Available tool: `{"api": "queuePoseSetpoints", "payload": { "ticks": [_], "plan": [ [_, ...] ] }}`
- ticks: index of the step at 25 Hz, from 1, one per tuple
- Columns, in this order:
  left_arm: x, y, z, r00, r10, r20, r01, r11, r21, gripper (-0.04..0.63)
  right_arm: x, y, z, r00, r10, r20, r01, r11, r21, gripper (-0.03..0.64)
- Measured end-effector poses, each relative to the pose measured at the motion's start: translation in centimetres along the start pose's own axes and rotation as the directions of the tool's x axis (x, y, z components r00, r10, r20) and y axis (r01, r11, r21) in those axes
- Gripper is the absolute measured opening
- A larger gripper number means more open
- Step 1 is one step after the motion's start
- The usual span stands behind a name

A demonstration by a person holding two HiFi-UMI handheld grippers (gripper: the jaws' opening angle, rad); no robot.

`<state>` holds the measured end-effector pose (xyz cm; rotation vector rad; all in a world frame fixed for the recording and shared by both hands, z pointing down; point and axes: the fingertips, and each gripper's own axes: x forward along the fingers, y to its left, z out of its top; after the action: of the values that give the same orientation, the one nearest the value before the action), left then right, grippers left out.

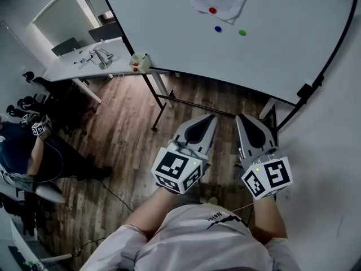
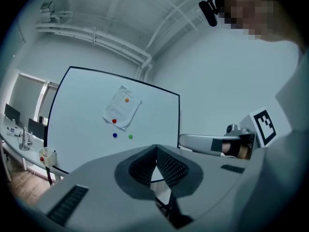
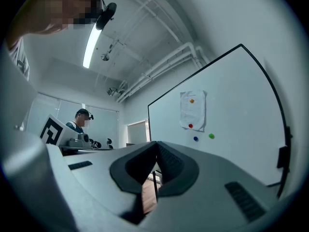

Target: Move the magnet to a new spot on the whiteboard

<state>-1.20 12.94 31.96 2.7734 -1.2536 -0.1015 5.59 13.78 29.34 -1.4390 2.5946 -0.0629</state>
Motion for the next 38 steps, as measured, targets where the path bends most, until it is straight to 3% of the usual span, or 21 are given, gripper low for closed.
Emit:
{"api": "queuePoseSetpoints", "payload": {
  "ticks": [15, 26, 33, 38],
  "plan": [
    [9.9, 10.3, 0.5, 0.997, -0.072, 0.013, 0.072, 0.997, -0.009, 0.009, 11.6, -5.4, -1.2, 0.996, -0.087, -0.014, 0.086, 0.996, -0.018, 0.014],
    [17.3, 18.9, 1.2, 0.989, -0.145, 0.011, 0.145, 0.989, 0.021, 0.009, 20.9, -9.8, -3.2, 0.974, -0.223, -0.045, 0.222, 0.975, -0.034, 0.014],
    [21.4, 20.8, 0.1, 0.986, -0.164, -0.008, 0.164, 0.986, 0.001, 0.009, 24.3, -13.1, -4.1, 0.958, -0.278, -0.076, 0.266, 0.954, -0.137, 0.014],
    [24.8, 21.6, 0.5, 0.992, -0.125, -0.005, 0.126, 0.99, 0.057, 0.009, 26.7, -15.9, -4.0, 0.966, -0.25, -0.069, 0.239, 0.961, -0.137, 0.014]
  ]
}}
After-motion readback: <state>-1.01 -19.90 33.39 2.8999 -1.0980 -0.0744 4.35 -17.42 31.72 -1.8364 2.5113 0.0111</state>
